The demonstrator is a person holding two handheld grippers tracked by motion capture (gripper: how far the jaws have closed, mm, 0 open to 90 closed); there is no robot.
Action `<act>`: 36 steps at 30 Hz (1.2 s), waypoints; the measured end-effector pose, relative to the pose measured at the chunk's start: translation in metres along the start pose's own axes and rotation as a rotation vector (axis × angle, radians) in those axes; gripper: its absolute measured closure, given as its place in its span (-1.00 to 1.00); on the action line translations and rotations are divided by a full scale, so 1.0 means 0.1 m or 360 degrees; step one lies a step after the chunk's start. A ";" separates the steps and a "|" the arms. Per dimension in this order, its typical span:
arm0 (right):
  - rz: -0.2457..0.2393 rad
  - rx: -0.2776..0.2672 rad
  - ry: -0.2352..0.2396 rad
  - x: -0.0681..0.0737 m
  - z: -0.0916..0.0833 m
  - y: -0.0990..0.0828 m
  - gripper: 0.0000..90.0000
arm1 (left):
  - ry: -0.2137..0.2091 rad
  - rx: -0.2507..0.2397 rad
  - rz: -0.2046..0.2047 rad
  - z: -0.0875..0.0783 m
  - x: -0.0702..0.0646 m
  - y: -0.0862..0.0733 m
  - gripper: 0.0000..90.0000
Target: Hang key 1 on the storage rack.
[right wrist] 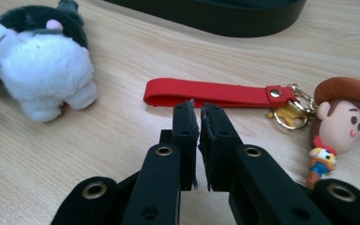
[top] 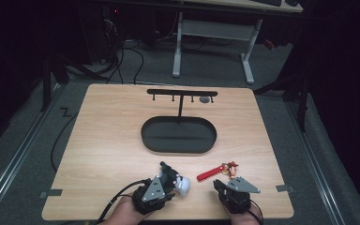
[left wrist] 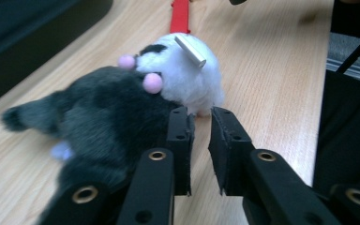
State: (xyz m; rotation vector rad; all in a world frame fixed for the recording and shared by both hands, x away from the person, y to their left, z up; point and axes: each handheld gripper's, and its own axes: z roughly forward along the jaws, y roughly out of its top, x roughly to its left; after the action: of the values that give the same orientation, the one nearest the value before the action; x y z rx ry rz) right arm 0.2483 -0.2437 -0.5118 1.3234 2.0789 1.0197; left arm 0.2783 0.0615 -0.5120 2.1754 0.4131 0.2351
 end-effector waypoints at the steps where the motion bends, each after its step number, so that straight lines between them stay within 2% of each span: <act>1: 0.0012 -0.0002 0.0004 -0.01 0.00 0.01 0.87 | 0.0000 0.0000 0.0000 0.00 0.00 0.00 0.66; 2: 0.0007 -0.0004 0.0006 -0.02 0.00 0.01 0.86 | 0.0026 -0.0025 -0.0022 -0.09 0.05 -0.03 0.61; 3: 0.0007 -0.0004 0.0006 -0.02 0.00 0.01 0.86 | 0.0026 -0.0025 -0.0022 -0.09 0.05 -0.03 0.56; 7: 0.0011 0.0014 0.0013 -0.07 0.01 0.01 0.82 | 0.0110 -0.0075 -0.0088 -0.30 0.22 -0.12 0.37; 9: 0.0017 0.0031 0.0014 -0.10 0.02 0.02 0.77 | 0.0181 -0.0079 -0.0116 -0.40 0.32 -0.17 0.20; 13: 0.0014 0.0043 0.0007 -0.14 0.01 0.04 0.69 | 0.0385 -0.0009 -0.0093 -0.58 0.52 -0.30 0.04; 14: 0.0013 0.0049 0.0015 -0.17 0.01 0.07 0.63 | 0.0489 0.0022 -0.0119 -0.67 0.62 -0.39 -0.02; 15: 0.0018 0.0051 0.0017 -0.17 0.00 0.08 0.59 | 0.0489 0.0022 -0.0119 -0.67 0.62 -0.39 -0.06; 16: 0.0016 0.0051 0.0017 -0.19 0.00 0.09 0.55 | 0.0525 0.0021 -0.0181 -0.78 0.72 -0.49 -0.08; 17: 0.0016 0.0051 0.0017 -0.19 0.00 0.09 0.55 | 0.0525 0.0021 -0.0181 -0.78 0.72 -0.49 -0.10; 20: 0.0021 0.0059 0.0013 -0.22 -0.02 0.11 0.45 | 0.0579 0.0010 -0.0267 -0.92 0.84 -0.64 -0.17; 21: 0.0029 0.0079 0.0018 -0.24 -0.02 0.12 0.36 | 0.0590 -0.0009 -0.0310 -0.96 0.87 -0.69 -0.24; 22: 0.0039 0.0091 0.0019 -0.26 -0.02 0.13 0.29 | 0.0590 -0.0009 -0.0310 -0.96 0.87 -0.69 -0.30; 23: 0.0039 0.0091 0.0019 -0.26 -0.02 0.13 0.29 | 0.0581 -0.0033 -0.0348 -0.97 0.89 -0.72 -0.30; 24: 0.0079 0.0107 0.0039 -0.29 -0.01 0.14 0.20 | 0.0565 -0.0051 -0.0392 -0.96 0.91 -0.74 -0.37; 25: 0.0079 0.0107 0.0039 -0.29 -0.01 0.14 0.20 | 0.0558 -0.0054 -0.0409 -0.95 0.92 -0.75 -0.37; 26: 0.0102 0.0111 0.0044 -0.29 -0.01 0.17 0.11 | 0.0560 -0.0037 -0.0406 -0.92 0.92 -0.77 -0.41; 29: 0.0104 0.0121 0.0043 -0.28 0.00 0.20 0.03 | 0.0574 -0.0004 -0.0374 -0.88 0.90 -0.77 -0.41; 31: 0.0092 0.0150 0.0002 -0.27 -0.01 0.24 -0.03 | 0.0564 0.0032 -0.0349 -0.81 0.88 -0.75 -0.41; 34: 0.0133 0.0179 -0.0060 -0.30 -0.03 0.26 -0.05 | 0.0568 0.0053 -0.0283 -0.77 0.85 -0.72 -0.41; 35: 0.0133 0.0179 -0.0060 -0.30 -0.03 0.26 -0.05 | 0.0568 0.0053 -0.0283 -0.77 0.85 -0.72 -0.41; 36: 0.0132 0.0210 -0.0107 -0.32 -0.05 0.27 -0.05 | 0.0558 0.0059 -0.0258 -0.75 0.83 -0.71 -0.40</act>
State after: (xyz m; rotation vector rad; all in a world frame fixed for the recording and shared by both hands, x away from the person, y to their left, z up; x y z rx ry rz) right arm 0.2736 -0.2677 -0.4872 1.4988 2.0870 0.8718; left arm 0.3169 0.1881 -0.5230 2.1248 0.7925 0.5244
